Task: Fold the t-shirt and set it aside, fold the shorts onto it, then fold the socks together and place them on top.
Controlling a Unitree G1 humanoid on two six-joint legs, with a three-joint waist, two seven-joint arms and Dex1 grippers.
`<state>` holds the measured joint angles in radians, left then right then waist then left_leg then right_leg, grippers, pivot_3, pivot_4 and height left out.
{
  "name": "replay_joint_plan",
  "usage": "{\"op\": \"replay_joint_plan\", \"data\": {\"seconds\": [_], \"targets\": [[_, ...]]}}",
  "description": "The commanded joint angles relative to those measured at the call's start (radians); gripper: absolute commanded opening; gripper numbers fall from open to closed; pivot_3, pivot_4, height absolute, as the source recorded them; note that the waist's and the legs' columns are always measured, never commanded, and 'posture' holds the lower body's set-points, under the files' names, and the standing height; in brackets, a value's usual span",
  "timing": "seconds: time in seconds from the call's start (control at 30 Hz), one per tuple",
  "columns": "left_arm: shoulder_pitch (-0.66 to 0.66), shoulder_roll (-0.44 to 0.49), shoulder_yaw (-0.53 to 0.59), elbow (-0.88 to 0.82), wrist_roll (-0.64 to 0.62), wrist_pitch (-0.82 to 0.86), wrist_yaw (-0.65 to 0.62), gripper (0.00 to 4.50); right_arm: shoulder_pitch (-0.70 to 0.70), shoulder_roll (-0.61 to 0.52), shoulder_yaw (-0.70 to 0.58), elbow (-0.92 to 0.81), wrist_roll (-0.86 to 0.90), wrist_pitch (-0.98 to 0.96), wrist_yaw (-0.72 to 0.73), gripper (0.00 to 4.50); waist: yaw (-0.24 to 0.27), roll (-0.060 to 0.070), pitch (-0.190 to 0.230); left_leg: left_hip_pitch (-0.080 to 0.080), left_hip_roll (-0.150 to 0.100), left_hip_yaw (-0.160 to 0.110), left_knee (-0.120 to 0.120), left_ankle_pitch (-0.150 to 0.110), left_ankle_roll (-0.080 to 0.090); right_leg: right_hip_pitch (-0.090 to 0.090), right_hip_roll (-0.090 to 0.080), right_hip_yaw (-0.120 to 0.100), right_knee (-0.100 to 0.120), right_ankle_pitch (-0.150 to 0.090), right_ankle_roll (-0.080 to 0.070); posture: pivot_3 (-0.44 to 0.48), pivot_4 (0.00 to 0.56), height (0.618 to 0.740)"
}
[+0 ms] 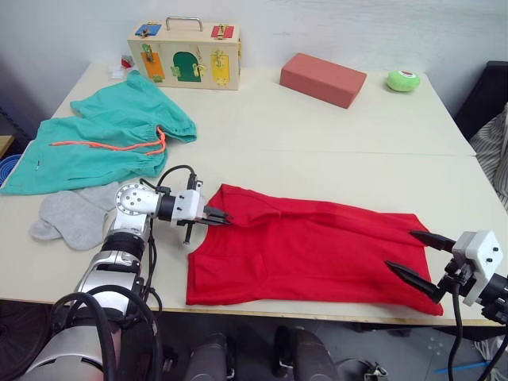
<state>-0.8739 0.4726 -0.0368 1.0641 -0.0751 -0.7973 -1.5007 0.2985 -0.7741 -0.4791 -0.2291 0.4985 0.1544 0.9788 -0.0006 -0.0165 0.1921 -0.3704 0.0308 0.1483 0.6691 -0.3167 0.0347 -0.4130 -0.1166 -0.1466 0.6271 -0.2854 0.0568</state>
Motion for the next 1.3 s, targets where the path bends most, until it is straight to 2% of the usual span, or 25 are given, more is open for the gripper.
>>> {"op": "replay_joint_plan", "data": {"seconds": [0.03, 0.2, 0.3, 0.4, 0.43, 0.47, 0.53, 0.6, 0.63, 0.67, 0.7, 0.77, 0.8, 0.83, 0.93, 1.03, 1.2, 1.3], "targets": [[0.015, 0.025, -0.017, -0.035, -0.008, -0.035, -0.036, 0.01, 0.015, 0.004, -0.045, 0.001, 0.007, -0.014, 0.001, 4.50, -0.001, 0.000, 0.000, 0.000, 0.000, 0.000, 0.000, 0.000, 0.000, 0.000, 0.000, 0.000, 0.000, 0.000, 0.000, 0.000, 0.150, 0.740], [0.040, 0.036, -0.030, -0.087, -0.026, -0.009, -0.024, 0.01, 0.023, 0.004, -0.045, 0.024, -0.005, -0.030, 0.003, 4.50, 0.000, 0.000, 0.000, 0.000, 0.000, 0.000, 0.000, 0.000, 0.000, 0.000, 0.000, 0.000, 0.000, 0.000, 0.000, 0.000, 0.150, 0.740], [0.091, 0.056, -0.060, -0.150, -0.016, 0.102, -0.046, 0.01, 0.007, 0.006, -0.026, 0.040, -0.004, -0.010, -0.012, 4.50, -0.003, 0.001, 0.000, 0.000, 0.000, 0.000, 0.000, 0.000, 0.000, 0.000, 0.000, 0.000, 0.000, 0.000, 0.000, 0.000, 0.150, 0.740], [0.112, 0.062, -0.053, -0.205, -0.033, 0.223, 0.002, 0.01, -0.014, 0.005, -0.016, 0.042, 0.002, 0.000, -0.012, 4.50, -0.003, 0.001, 0.000, 0.001, 0.000, 0.000, 0.000, 0.000, 0.000, 0.000, 0.000, 0.000, 0.000, 0.000, 0.000, 0.000, 0.150, 0.740], [0.118, 0.069, -0.053, -0.226, -0.037, 0.255, 0.004, 0.47, -0.020, 0.003, -0.014, 0.042, 0.005, 0.004, -0.009, 4.50, -0.002, 0.001, 0.000, 0.000, 0.001, 0.000, 0.000, 0.000, 0.000, 0.000, 0.001, 0.000, 0.000, 0.000, 0.000, 0.000, 0.150, 0.740], [0.124, 0.078, -0.054, -0.244, -0.032, 0.268, 0.013, 0.68, -0.027, -0.001, -0.011, 0.040, 0.013, 0.010, 0.003, 4.50, -0.002, 0.001, 0.000, 0.000, 0.001, 0.000, 0.001, 0.000, 0.000, 0.000, 0.000, 0.000, 0.000, 0.000, 0.000, 0.000, 0.150, 0.740], [0.146, 0.099, -0.037, -0.304, -0.062, 0.329, 0.003, 1.29, -0.044, -0.006, -0.013, 0.028, 0.046, 0.037, 0.017, 4.12, -0.001, 0.001, 0.000, 0.000, 0.001, 0.000, 0.001, 0.000, 0.000, 0.000, 0.000, 0.000, 0.000, 0.000, 0.000, 0.000, 0.150, 0.740], [0.176, 0.127, -0.022, -0.379, -0.096, 0.406, -0.010, 1.94, -0.059, -0.014, -0.012, 0.013, 0.069, 0.066, 0.029, 3.59, -0.003, 0.001, 0.000, 0.000, 0.001, 0.000, 0.000, 0.000, 0.001, 0.000, 0.000, 0.001, 0.000, 0.000, 0.000, 0.000, 0.150, 0.740], [0.189, 0.137, -0.021, -0.410, -0.106, 0.440, -0.012, 2.33, -0.063, -0.016, -0.011, 0.009, 0.072, 0.073, 0.032, 3.17, -0.003, 0.001, 0.000, 0.000, 0.001, 0.000, 0.000, -0.001, 0.000, 0.000, 0.000, 0.001, 0.000, 0.000, 0.000, 0.000, 0.150, 0.740], [0.212, 0.158, -0.005, -0.486, -0.161, 0.562, -0.026, 2.56, -0.083, -0.017, -0.004, -0.005, 0.085, 0.091, 0.029, 2.87, -0.003, 0.001, 0.000, 0.000, 0.001, 0.000, 0.000, -0.001, 0.000, 0.000, 0.000, 0.001, 0.000, 0.000, 0.000, 0.000, 0.150, 0.740], [0.232, 0.179, 0.011, -0.568, -0.230, 0.712, -0.034, 2.57, -0.109, -0.015, 0.007, -0.021, 0.097, 0.105, 0.021, 2.49, -0.003, 0.001, 0.000, 0.000, 0.001, 0.000, 0.000, 0.000, 0.000, 0.000, 0.000, 0.001, 0.000, 0.000, 0.000, 0.000, 0.150, 0.740], [0.254, 0.204, 0.053, -0.714, -0.362, 0.966, -0.002, 2.45, -0.175, 0.002, 0.049, -0.057, 0.107, 0.129, -0.007, 1.84, -0.008, 0.001, 0.000, 0.000, 0.001, 0.000, 0.001, 0.000, 0.000, 0.000, 0.000, 0.002, 0.001, 0.000, 0.000, 0.000, 0.150, 0.740], [0.255, 0.203, 0.072, -0.763, -0.406, 1.051, 0.037, 2.20, -0.207, 0.016, 0.077, -0.071, 0.093, 0.127, -0.029, 1.50, -0.008, 0.001, 0.000, 0.000, 0.002, 0.000, 0.001, 0.000, 0.000, 0.000, 0.000, 0.002, 0.001, 0.000, 0.000, 0.000, 0.150, 0.740], [0.258, 0.201, 0.086, -0.800, -0.433, 1.109, 0.067, 1.96, -0.227, 0.025, 0.095, -0.080, 0.082, 0.126, -0.044, 1.18, -0.006, 0.001, 0.000, 0.000, 0.002, -0.001, 0.003, 0.000, 0.000, 0.000, 0.000, 0.002, 0.002, 0.000, 0.000, 0.000, 0.150, 0.740], [0.235, 0.103, 0.129, -0.850, -0.467, 1.156, 0.228, 0.98, -0.339, 0.118, 0.234, -0.108, -0.057, 0.093, -0.192, 0.07, 0.002, 0.001, -0.001, 0.001, 0.002, -0.002, 0.004, -0.001, 0.000, 0.002, 0.000, 0.002, 0.002, 0.000, 0.000, 0.000, 0.150, 0.740], [0.232, -0.007, 0.081, -0.822, -0.348, 1.054, 0.385, 0.06, -0.446, 0.257, 0.415, -0.091, -0.220, 0.089, -0.353, 0.00, 0.002, 0.001, -0.001, -0.001, 0.001, -0.002, 0.006, -0.001, 0.000, 0.001, 0.000, 0.002, 0.002, 0.000, 0.000, 0.000, 0.150, 0.740], [0.234, -0.200, 0.007, -0.752, -0.200, 1.004, 0.672, 0.06, -0.549, 0.485, 0.617, 0.002, -0.440, 0.060, -0.581, 0.00, -0.001, 0.001, -0.001, -0.004, 0.001, -0.001, 0.008, -0.001, -0.001, -0.001, 0.001, 0.002, 0.007, 0.000, 0.000, 0.000, 0.150, 0.740], [0.265, -0.257, -0.021, -0.758, -0.147, 1.035, 0.777, 0.06, -0.548, 0.537, 0.670, 0.039, -0.522, 0.053, -0.648, 0.00, -0.002, 0.001, -0.001, -0.004, 0.001, -0.001, 0.009, -0.001, -0.001, -0.001, 0.001, 0.002, 0.008, 0.000, 0.000, 0.000, 0.150, 0.740]]}}
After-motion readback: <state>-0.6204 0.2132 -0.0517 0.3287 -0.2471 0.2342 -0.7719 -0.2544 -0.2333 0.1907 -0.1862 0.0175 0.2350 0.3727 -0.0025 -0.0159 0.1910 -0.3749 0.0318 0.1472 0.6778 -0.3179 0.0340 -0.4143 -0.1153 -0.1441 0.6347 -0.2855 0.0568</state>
